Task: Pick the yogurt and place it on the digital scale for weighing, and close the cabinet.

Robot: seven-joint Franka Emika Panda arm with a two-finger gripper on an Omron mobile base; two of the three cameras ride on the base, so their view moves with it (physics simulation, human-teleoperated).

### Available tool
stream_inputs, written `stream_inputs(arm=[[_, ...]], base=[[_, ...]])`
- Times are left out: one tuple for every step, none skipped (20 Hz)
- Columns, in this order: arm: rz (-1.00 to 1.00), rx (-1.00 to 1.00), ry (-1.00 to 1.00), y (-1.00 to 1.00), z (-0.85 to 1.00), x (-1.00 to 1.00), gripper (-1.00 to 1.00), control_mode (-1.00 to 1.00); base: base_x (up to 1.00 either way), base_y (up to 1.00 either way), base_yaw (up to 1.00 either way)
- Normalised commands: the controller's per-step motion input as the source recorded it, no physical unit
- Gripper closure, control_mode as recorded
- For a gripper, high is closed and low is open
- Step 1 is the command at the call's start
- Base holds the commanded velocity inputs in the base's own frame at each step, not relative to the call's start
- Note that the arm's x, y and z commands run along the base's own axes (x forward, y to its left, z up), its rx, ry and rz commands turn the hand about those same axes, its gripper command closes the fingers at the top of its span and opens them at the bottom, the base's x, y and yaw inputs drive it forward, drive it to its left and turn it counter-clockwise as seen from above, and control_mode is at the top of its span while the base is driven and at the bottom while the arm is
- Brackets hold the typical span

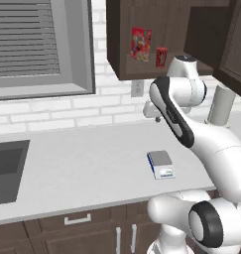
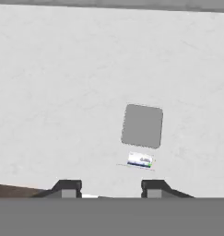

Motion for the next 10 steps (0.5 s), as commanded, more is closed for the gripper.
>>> stream_inputs(arm=[[0.00,0.00,0.00,0.00,0.00,-0.11,-1.00,-1.00],[0.00,0.00,0.00,-0.14,0.00,-0.39,-1.00,-1.00],[0.00,0.00,0.00,-0.16,0.00,-0.64,-1.00,-1.00],[0.00,0.00,0.00,-0.17,0.00,-0.91,-1.00,-1.00],[0.00,0.00,-0.02,-0.22,0.00,-0.99,-1.00,-1.00],[0.00,0.00,-0.04,-0.23,0.00,-1.00,-1.00,-1.00],[0.00,0.00,-0.21,-0.35,0.00,-1.00,-1.00,-1.00],[-0.01,0.00,-0.28,-0.14,0.02,-0.84,-1.00,-1.00],[0.00,0.03,-0.36,-0.17,0.34,-0.77,-1.00,-1.00],[0.00,0.04,-0.43,-0.16,0.52,-0.81,-1.00,-1.00]], base=[[0.00,0.00,0.00],[0.00,0.00,0.00],[0.00,0.00,0.00],[0.00,0.00,0.00],[0.00,0.00,0.00],[0.00,0.00,0.00],[0.00,0.00,0.00],[0.00,0.00,0.00],[0.00,0.00,0.00],[0.00,0.00,0.00]])
